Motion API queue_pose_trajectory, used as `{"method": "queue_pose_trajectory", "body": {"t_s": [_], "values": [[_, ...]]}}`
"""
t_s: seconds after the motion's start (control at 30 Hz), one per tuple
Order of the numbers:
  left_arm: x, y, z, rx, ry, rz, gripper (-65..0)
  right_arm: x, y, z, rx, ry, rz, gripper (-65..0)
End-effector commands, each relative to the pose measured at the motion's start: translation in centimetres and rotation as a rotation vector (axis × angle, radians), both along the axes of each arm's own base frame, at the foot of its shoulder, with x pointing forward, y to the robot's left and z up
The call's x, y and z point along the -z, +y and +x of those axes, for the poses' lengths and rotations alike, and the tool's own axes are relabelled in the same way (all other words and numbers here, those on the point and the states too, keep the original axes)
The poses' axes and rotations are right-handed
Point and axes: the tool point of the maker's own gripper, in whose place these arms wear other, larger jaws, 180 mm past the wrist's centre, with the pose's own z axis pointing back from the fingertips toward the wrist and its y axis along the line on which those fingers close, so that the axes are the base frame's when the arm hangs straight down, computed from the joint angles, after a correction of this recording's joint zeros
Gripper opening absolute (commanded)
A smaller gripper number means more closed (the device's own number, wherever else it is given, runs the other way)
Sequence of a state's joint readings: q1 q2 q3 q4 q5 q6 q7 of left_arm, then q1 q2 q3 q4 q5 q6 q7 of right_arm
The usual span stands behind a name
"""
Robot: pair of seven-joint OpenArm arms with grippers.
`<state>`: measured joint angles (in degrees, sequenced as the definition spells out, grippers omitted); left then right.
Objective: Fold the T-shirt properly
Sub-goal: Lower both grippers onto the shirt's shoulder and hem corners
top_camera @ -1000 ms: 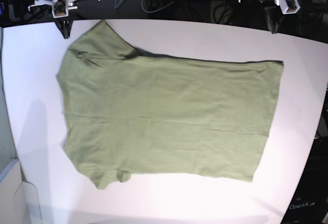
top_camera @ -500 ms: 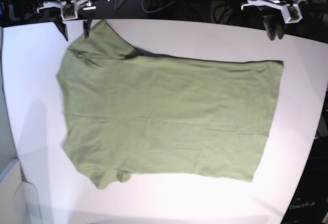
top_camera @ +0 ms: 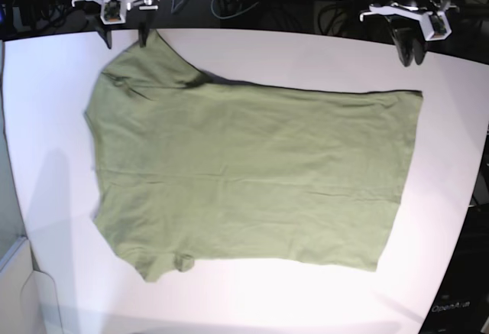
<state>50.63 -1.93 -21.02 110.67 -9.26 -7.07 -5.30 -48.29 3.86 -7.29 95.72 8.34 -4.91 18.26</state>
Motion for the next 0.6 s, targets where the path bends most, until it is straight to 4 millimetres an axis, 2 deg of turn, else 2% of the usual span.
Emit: {"method": "queue_pose_trajectory", "body": {"t_s": [0.0,0.1,0.3,0.43,0.57], "values": [[-0.9,0.3,0.1,0.013,-0.027,0.024,-50.9,-1.3,0.2,0.5,-0.017,-0.048,0.051,-27.0],[-1.0,0.5,0.1,0.017,-0.024,0.030,-50.9,-2.0,0.8,1.1,-0.001,-0.063,0.205,-27.0],[-1.5,2.4,-0.3,-0.026,-0.026,0.073,-50.9,-1.9,-0.1,1.9,0.068,-0.015,0.366,-27.0],[-1.5,2.5,-0.5,-0.023,-0.018,0.079,-50.9,-1.7,-0.2,1.9,0.094,-0.002,0.414,-27.0],[-1.8,3.6,-0.9,-0.049,-0.019,0.101,-50.9,-1.6,-0.2,2.1,0.096,-0.004,0.414,-27.0]]}}
